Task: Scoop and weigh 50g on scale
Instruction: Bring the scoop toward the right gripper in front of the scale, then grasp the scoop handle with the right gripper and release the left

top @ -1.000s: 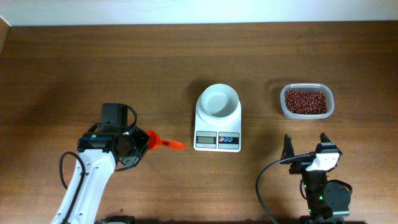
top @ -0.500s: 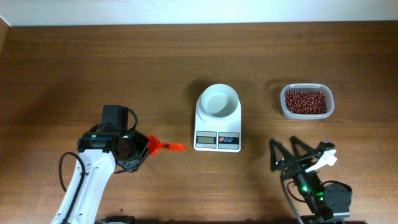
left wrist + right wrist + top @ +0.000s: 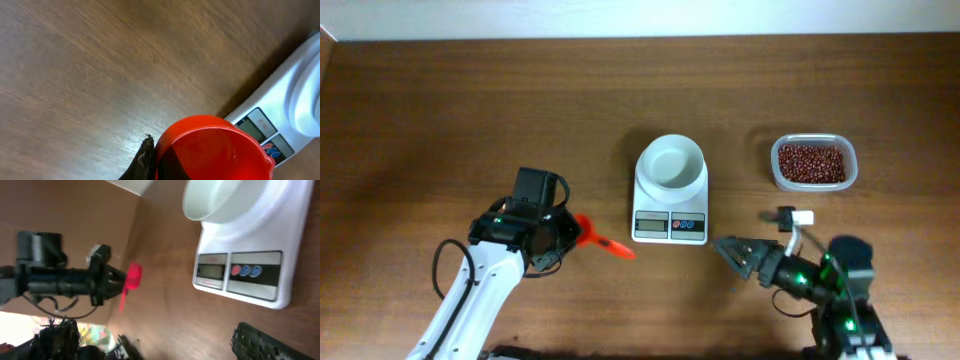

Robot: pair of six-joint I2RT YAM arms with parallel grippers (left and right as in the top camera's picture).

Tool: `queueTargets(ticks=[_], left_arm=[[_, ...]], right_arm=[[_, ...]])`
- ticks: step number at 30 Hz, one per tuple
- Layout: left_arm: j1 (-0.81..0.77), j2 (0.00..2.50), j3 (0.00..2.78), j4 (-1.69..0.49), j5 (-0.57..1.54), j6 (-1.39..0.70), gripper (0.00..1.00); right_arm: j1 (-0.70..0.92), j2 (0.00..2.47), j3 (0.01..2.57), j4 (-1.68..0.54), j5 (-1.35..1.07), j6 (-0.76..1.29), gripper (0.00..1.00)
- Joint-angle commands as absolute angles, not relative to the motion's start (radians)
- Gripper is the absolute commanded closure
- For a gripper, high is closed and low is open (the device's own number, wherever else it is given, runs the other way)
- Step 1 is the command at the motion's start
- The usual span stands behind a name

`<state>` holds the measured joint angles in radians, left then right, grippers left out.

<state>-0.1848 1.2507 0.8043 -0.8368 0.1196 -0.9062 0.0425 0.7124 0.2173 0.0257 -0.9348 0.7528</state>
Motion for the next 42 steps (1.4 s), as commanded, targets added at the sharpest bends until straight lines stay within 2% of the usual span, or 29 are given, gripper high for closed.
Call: queueTargets(ticks=[1,5,10,12,14,15,17,24,28,33,37,42], left_arm=[[-0.188,1.24,0.816,-0.855,0.058,-1.057,1.0],[-0.206,1.24,0.816,-0.875,0.001,-1.151,1.0],[-0.353,1.24,0.815,-0.884,-0.05,-1.259,1.0],[-0.398,1.24,0.815,-0.884,-0.049,-1.348,1.0],[-0.435,1.24,0.815,-0.882,-0.049,-1.411,1.0],[-0.467,1.24,0.815,-0.879,-0.049,-1.421,1.0],[-0.506,1.24,0.815,-0.863,-0.049,-1.422,1.0],[-0.553,1.24,0.815,-0.813,-0.033,-1.374,1.0],[-0.572,1.24,0.815,-0.755,0.015,-1.308,1.0],[-0.616,1.24,0.815,-0.745,0.01,-1.308,1.0],[-0.616,1.24,0.815,-0.734,0.01,-1.308,1.0],[-0.616,1.24,0.815,-0.722,0.01,-1.308,1.0]], right_arm=[[0.126,0.925,0.319,0.028,-0.984,0.642,0.01],[0.342,1.069,0.381,0.159,-0.979,0.643,0.01],[0.474,1.078,0.381,0.176,-0.8,0.692,0.01],[0.517,1.093,0.381,0.181,-0.725,0.774,0.0],[0.555,1.11,0.381,0.215,-0.657,0.837,0.07],[0.585,1.121,0.381,0.234,-0.632,0.863,0.16],[0.628,1.121,0.381,0.237,-0.553,0.933,0.27],[0.7,1.124,0.381,0.281,-0.392,0.985,0.32],[0.7,1.142,0.381,0.282,-0.37,0.985,0.46],[0.7,1.142,0.381,0.311,-0.386,0.985,0.55],[0.7,1.142,0.381,0.324,-0.435,0.986,0.68],[0.7,1.142,0.381,0.331,-0.477,1.031,0.75]])
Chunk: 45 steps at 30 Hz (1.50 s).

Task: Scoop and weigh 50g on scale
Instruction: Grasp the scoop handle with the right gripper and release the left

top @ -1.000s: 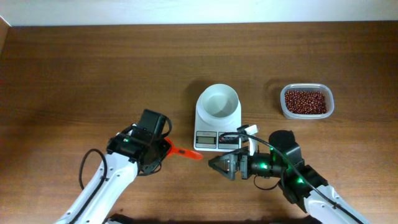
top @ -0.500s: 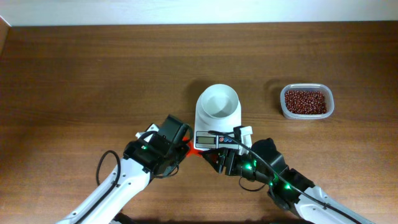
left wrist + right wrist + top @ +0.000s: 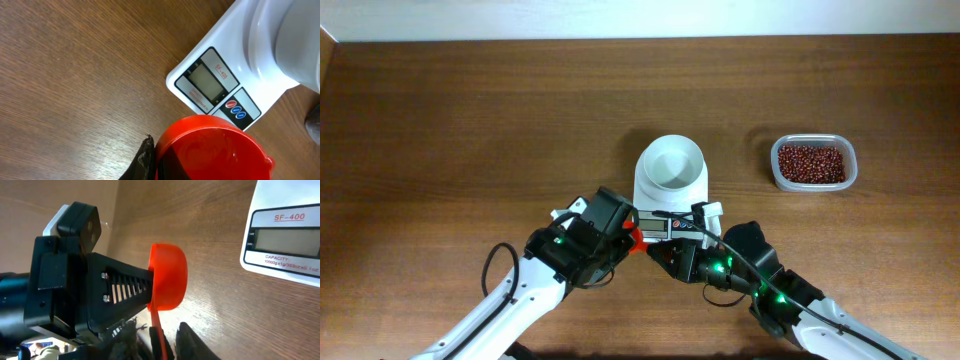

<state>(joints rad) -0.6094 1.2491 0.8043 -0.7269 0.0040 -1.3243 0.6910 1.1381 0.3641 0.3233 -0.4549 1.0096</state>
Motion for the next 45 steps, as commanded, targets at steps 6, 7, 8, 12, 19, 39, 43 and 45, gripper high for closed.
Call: queueTargets(ticks=[6,7,8,12,19,39,43,45], left_arm=[[-0.616,1.24,0.815,-0.723,0.0,-1.308,1.0],[-0.616,1.24,0.815,-0.723,0.0,-1.308,1.0],[-0.616,1.24,0.815,-0.725,0.001,-1.308,1.0],[-0.616,1.24,0.815,-0.738,0.001,-1.308,1.0],[-0.616,1.24,0.815,-0.743,0.004,-1.308,1.0],[-0.616,1.24,0.815,-0.749,0.003,-1.308,0.93],[-0.616,1.24,0.815,-0.749,0.003,-1.308,0.59],[-0.616,1.24,0.815,-0.749,0.003,-1.308,0.49]], right_arm=[[0.7,1.142,0.381,0.342,-0.482,1.068,0.81],[0.7,1.142,0.381,0.344,-0.482,1.068,0.81],[0.7,1.142,0.381,0.346,-0.482,1.068,0.82],[0.7,1.142,0.381,0.365,-0.451,1.082,0.83],[0.7,1.142,0.381,0.372,-0.414,1.082,0.82],[0.7,1.142,0.381,0.369,-0.463,1.063,0.96],[0.7,1.142,0.381,0.26,-0.459,0.918,0.96],[0.7,1.142,0.381,0.229,-0.45,0.86,0.96]])
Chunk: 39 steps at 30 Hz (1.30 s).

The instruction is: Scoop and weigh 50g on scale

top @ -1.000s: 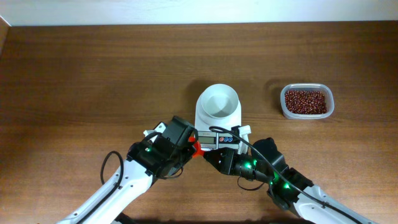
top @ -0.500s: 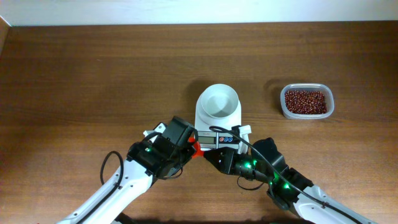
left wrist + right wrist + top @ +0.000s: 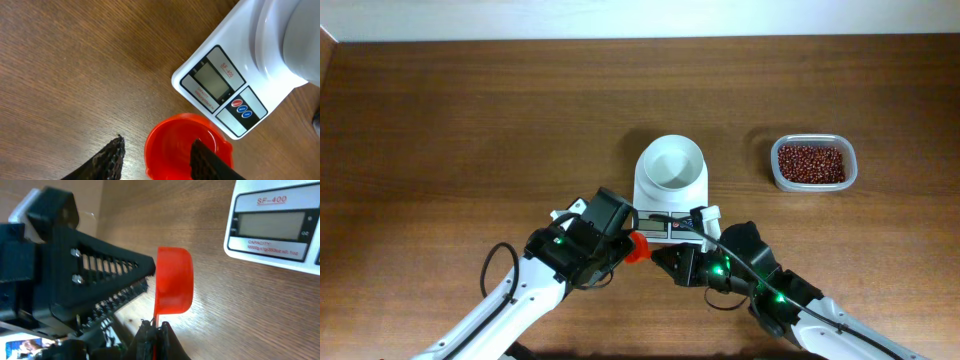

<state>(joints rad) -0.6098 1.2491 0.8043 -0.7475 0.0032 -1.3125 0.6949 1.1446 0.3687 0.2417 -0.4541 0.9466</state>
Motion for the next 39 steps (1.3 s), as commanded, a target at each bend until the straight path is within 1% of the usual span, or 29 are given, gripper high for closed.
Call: queueTargets(ticks=[1,2,3,5,8,9,10,12,14,15,17,20,21,22,24,26,27,30,31,32,33,36,39], left_arm=[[-0.616,1.24,0.815,-0.749,0.003,-1.308,0.44],[-0.616,1.24,0.815,-0.749,0.003,-1.308,0.41],[-0.616,1.24,0.815,-0.757,0.002,-1.308,0.39],[-0.616,1.24,0.815,-0.76,0.0,-1.308,0.37],[-0.616,1.24,0.815,-0.76,0.0,-1.308,0.36],[-0.616,1.24,0.815,-0.76,0.0,-1.308,0.36],[-0.616,1.24,0.815,-0.76,0.0,-1.308,0.34],[-0.616,1.24,0.815,-0.76,0.001,-1.308,0.32],[-0.616,1.24,0.815,-0.761,0.001,-1.308,0.31],[-0.616,1.24,0.815,-0.761,0.001,-1.308,0.27],[-0.616,1.24,0.815,-0.761,0.001,-1.308,0.01],[-0.616,1.24,0.815,-0.765,0.004,-1.308,0.0],[-0.616,1.24,0.815,-0.764,0.004,-1.308,0.17],[-0.616,1.24,0.815,-0.764,0.004,-1.308,0.5],[-0.616,1.24,0.815,-0.764,0.005,-1.308,0.8],[-0.616,1.24,0.815,-0.759,0.011,-1.308,0.96],[-0.616,1.24,0.815,-0.752,0.012,-1.308,1.0],[-0.617,1.24,0.815,-0.717,0.011,-1.293,1.0],[-0.626,1.24,0.815,-0.684,0.011,-1.223,1.0],[-0.659,1.24,0.815,-0.617,0.011,-1.092,1.0],[-0.696,1.24,0.815,-0.583,-0.002,-1.03,1.0],[-0.773,1.246,0.815,-0.538,-0.087,-1.026,1.0],[-0.838,1.316,0.815,-0.396,-0.147,-1.027,1.0]], right_arm=[[0.699,1.135,0.381,0.19,-0.445,0.845,0.96],[0.699,1.121,0.381,0.154,-0.443,0.823,0.96],[0.698,1.058,0.381,0.063,-0.429,0.773,0.96],[0.698,0.931,0.381,-0.078,-0.361,0.75,0.96],[0.698,0.607,0.398,-0.405,-0.178,0.732,0.96],[0.698,0.522,0.406,-0.473,-0.126,0.732,0.96],[0.698,0.417,0.408,-0.547,-0.061,0.732,0.96],[0.698,0.274,0.408,-0.617,-0.015,0.732,0.96],[0.698,0.163,0.408,-0.618,0.005,0.732,0.96],[0.698,0.134,0.408,-0.622,0.031,0.733,0.96],[0.698,0.119,0.408,-0.641,0.071,0.733,0.96],[0.698,0.119,0.439,-0.688,0.109,0.732,0.96],[0.698,0.119,0.472,-0.723,0.13,0.732,0.96],[0.698,0.119,0.505,-0.752,0.149,0.732,0.96],[0.698,0.119,0.588,-0.801,0.238,0.732,0.96],[0.698,0.119,0.59,-0.799,0.256,0.733,0.96],[0.698,0.119,0.59,-0.799,0.256,0.733,0.96],[0.698,0.119,0.591,-0.791,0.335,0.733,0.96],[0.698,0.119,0.591,-0.785,0.346,0.733,0.96],[0.698,0.119,0.591,-0.782,0.353,0.733,0.96],[0.698,0.119,0.591,-0.783,0.358,0.732,0.96],[0.698,0.119,0.591,-0.781,0.439,0.733,0.96],[0.698,0.119,0.591,-0.782,0.446,0.733,0.96]])
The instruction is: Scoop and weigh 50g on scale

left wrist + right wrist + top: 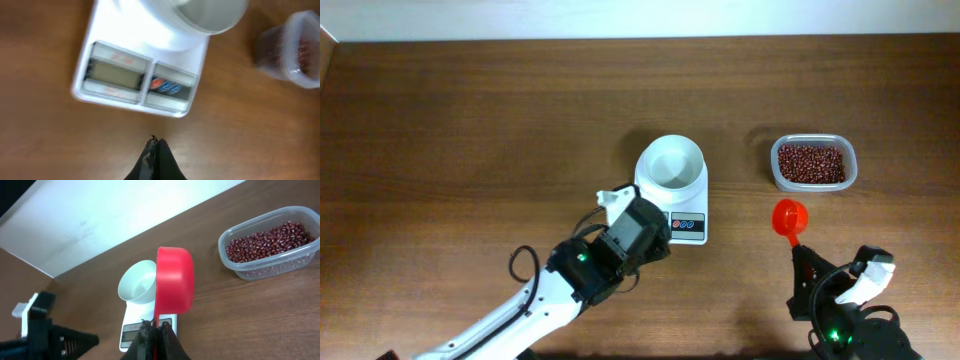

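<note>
A red scoop (pixel 788 216) with an empty cup is held by its handle in my right gripper (pixel 799 256), which is shut on it. It hangs in front of the clear tub of red beans (pixel 813 162). In the right wrist view the red scoop (pixel 175 287) stands on edge above the right gripper (pixel 156 327), with the bean tub (pixel 270 242) at the right. The white scale (pixel 672 215) carries an empty white bowl (pixel 671 163). My left gripper (pixel 155 146) is shut on nothing, just in front of the scale (pixel 140 85).
The wooden table (pixel 470 130) spreads out to the left and back. My left arm (pixel 560 290) lies across the front middle, its wrist beside the scale's front left corner. The back wall edge (pixel 100 225) shows in the right wrist view.
My right gripper has moved with the scoop from in front of the scale to the right, in front of the bean tub. The left gripper was open and is now shut, empty.
My left gripper first held the scoop left of the scale, with the right gripper far off at the right. Then both met in front of the scale. Then the right was shut on the handle and the left open. Now the right holds the scoop near the beans.
</note>
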Robot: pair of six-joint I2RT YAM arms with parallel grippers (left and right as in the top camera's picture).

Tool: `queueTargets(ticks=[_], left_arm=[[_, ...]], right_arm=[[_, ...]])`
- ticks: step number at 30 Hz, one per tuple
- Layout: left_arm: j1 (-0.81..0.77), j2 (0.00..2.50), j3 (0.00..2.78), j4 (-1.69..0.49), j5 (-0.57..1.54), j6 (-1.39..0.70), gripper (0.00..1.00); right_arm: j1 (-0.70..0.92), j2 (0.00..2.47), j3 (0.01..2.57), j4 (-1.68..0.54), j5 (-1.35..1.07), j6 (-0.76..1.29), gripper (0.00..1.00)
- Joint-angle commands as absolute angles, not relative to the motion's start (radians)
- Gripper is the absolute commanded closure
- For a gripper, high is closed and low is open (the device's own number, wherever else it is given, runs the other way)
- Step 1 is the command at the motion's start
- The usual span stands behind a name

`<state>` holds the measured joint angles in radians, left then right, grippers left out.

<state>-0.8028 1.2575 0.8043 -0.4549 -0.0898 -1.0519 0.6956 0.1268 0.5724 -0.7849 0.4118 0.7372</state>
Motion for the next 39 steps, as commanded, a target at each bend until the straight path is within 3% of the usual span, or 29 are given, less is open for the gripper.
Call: queueTargets(ticks=[1,15,39], left_arm=[[-0.842,1.339,0.815,-0.38,-0.147,-1.027,1.0],[-0.844,1.669,0.815,-0.107,-0.181,-1.027,1.0],[-0.844,1.735,0.815,-0.034,-0.207,-1.027,1.0]], right_arm=[[0.698,0.119,0.591,-0.782,0.454,0.733,0.96],[0.698,0.119,0.59,-0.767,0.514,0.733,0.96],[0.698,0.119,0.59,-0.767,0.513,0.733,0.96]])
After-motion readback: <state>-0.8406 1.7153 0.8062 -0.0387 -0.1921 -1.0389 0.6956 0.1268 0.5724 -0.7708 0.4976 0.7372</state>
